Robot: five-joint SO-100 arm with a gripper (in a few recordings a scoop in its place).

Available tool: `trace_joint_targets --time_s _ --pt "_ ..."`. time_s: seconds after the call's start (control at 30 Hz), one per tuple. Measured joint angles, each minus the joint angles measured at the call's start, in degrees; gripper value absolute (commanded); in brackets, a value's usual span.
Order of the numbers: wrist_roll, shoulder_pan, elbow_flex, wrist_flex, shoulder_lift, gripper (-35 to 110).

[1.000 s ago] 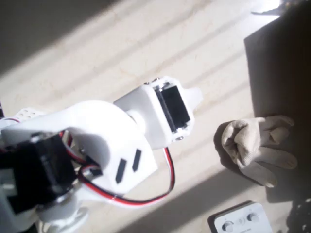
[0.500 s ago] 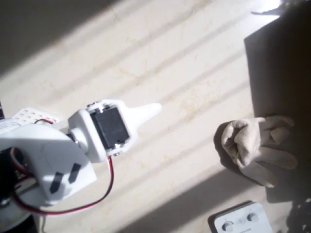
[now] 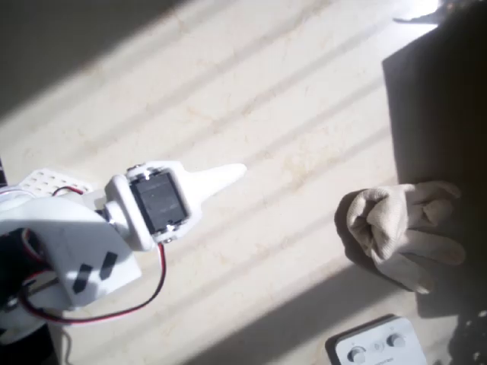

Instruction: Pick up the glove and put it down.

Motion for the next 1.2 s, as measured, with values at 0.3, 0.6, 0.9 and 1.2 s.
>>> trace_joint_targets --time_s 0.3,0.6,0.9,1.2 --pt "0.00 0.00 5.36 0.00 0.18 1" --pt "0.00 0.00 7.21 0.00 0.35 0" --pt "0.00 0.00 7.21 0.00 0.35 0" --pt "0.00 0.00 7.21 1.23 0.35 0"
